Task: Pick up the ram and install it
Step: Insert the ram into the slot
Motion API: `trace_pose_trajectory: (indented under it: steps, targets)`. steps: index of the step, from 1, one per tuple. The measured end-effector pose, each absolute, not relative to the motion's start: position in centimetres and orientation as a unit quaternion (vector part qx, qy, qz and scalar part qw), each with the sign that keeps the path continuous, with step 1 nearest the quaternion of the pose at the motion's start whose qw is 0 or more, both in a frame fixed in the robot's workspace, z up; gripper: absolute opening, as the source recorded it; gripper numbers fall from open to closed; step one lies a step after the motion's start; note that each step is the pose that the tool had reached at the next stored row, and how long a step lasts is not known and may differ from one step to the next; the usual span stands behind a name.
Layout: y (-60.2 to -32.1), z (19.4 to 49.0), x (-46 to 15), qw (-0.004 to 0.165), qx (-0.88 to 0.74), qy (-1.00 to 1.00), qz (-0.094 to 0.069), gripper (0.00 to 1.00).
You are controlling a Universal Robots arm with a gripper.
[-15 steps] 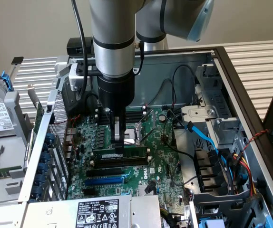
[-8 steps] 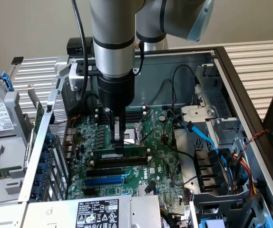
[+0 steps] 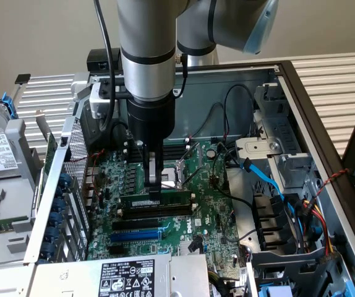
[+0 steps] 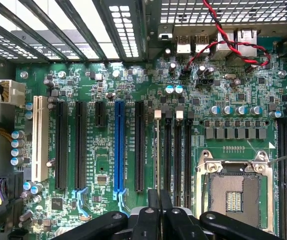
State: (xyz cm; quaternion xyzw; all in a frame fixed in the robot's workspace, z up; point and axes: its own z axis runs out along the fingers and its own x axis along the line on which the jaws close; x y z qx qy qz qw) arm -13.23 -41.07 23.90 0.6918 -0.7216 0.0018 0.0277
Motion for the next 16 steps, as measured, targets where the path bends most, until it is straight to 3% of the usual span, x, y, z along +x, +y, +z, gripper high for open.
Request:
trace_pose_trajectory:
  steps: [16]
  targets:
    - [-41.07,23.71,-13.06,0.028,0.69,-0.724,0.001,0.12]
